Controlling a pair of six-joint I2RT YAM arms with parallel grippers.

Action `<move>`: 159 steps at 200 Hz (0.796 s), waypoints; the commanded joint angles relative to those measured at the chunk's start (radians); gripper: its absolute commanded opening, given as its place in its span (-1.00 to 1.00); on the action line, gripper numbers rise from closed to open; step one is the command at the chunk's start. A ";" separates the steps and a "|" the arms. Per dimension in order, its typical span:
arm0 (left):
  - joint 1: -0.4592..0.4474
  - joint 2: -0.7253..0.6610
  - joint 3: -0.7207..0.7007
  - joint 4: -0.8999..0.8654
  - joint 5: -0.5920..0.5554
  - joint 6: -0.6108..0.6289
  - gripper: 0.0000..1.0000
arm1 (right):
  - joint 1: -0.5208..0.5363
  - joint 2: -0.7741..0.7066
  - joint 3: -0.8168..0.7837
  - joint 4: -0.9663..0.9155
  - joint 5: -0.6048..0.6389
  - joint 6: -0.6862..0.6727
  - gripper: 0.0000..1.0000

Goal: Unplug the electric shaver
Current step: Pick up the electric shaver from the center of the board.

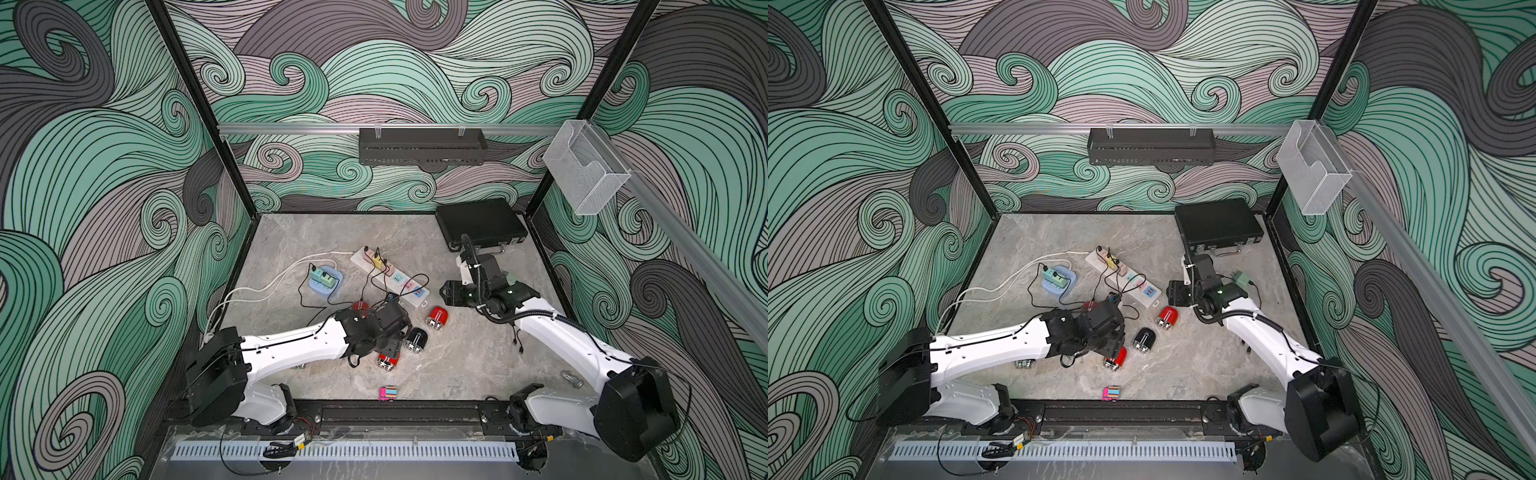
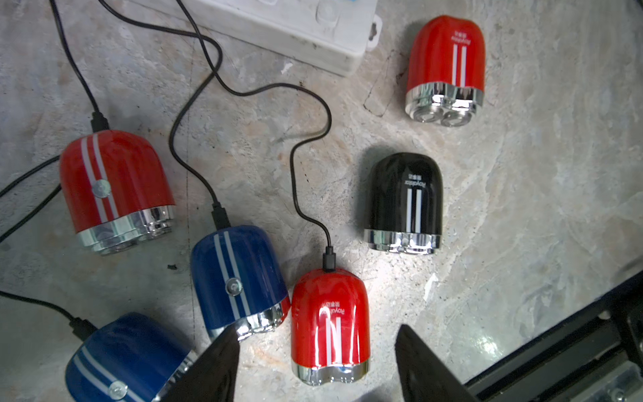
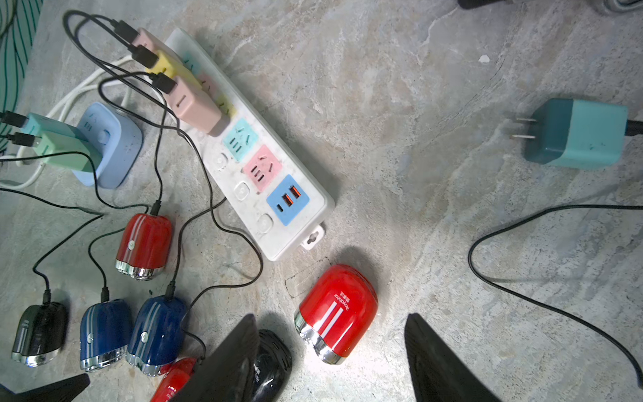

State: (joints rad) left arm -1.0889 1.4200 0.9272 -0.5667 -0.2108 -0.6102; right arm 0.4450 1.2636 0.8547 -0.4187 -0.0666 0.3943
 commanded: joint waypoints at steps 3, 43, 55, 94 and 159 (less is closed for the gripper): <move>-0.028 0.063 0.016 -0.043 -0.025 0.014 0.41 | 0.006 0.017 -0.017 0.018 0.012 0.013 0.34; -0.086 0.124 0.039 -0.068 -0.084 0.001 0.41 | 0.008 0.024 -0.028 0.025 0.019 0.015 0.34; -0.098 0.141 0.042 -0.069 -0.091 -0.003 0.40 | 0.007 0.023 -0.032 0.029 0.019 0.015 0.34; -0.128 0.192 0.056 -0.068 -0.085 -0.013 0.41 | 0.006 0.038 -0.029 0.019 0.025 0.006 0.34; -0.136 0.238 0.059 -0.066 -0.089 -0.051 0.40 | 0.008 0.027 -0.040 0.027 0.013 0.023 0.33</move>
State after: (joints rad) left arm -1.2198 1.6402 0.9569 -0.6170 -0.2882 -0.6399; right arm 0.4458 1.2964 0.8310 -0.3996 -0.0601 0.4023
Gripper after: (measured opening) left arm 0.701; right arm 0.668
